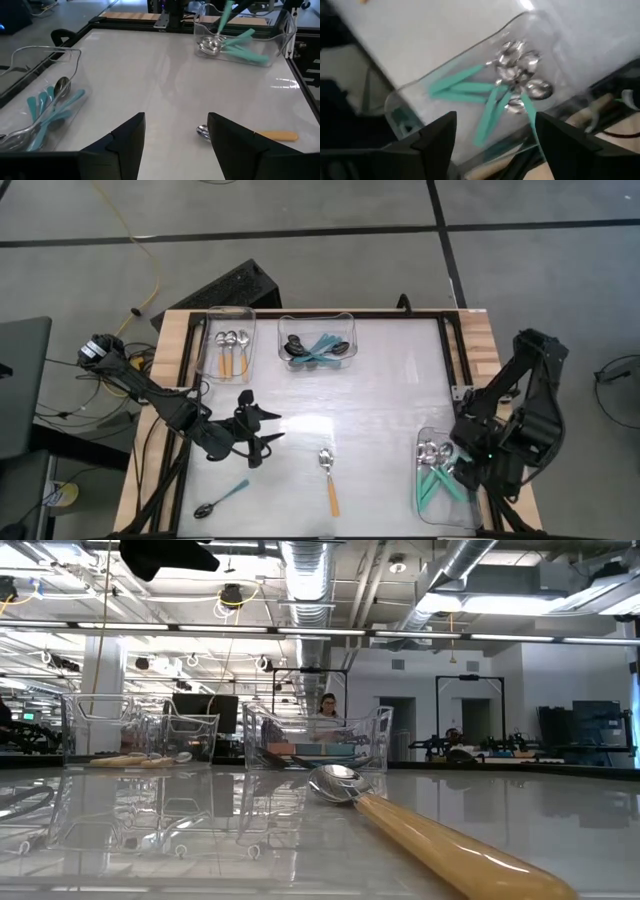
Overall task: Sort silverware by color (type)
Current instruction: Put the green spoon into the bottom transparent bin, then put the yellow spoon into the top left transparent bin
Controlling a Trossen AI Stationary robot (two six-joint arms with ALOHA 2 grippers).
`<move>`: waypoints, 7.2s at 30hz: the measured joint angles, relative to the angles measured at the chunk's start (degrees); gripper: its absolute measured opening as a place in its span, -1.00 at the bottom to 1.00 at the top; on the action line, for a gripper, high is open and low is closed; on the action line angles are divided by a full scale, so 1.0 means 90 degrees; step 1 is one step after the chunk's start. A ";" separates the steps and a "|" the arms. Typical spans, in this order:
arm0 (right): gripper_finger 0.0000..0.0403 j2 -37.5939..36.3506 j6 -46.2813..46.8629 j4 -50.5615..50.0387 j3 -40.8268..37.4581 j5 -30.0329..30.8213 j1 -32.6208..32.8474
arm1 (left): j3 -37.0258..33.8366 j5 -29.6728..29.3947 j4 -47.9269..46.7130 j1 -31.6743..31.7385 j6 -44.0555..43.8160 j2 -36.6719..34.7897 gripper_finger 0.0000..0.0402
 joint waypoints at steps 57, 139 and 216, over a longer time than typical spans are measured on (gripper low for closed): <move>-0.90 0.1109 -0.1927 0.2309 -0.0525 0.0082 -0.0442 | -0.0005 0.0669 -0.0002 0.0051 -0.0196 0.0002 0.00; -0.70 0.5906 -0.4774 0.0949 0.4633 0.3210 -0.3883 | -0.2187 -0.0276 0.1724 -0.1684 -0.1197 -0.0695 0.00; -0.25 0.3971 -1.0568 1.3370 -0.0658 -0.0908 -0.6454 | -0.3436 0.4383 0.6931 0.3197 0.2321 -0.0440 -0.76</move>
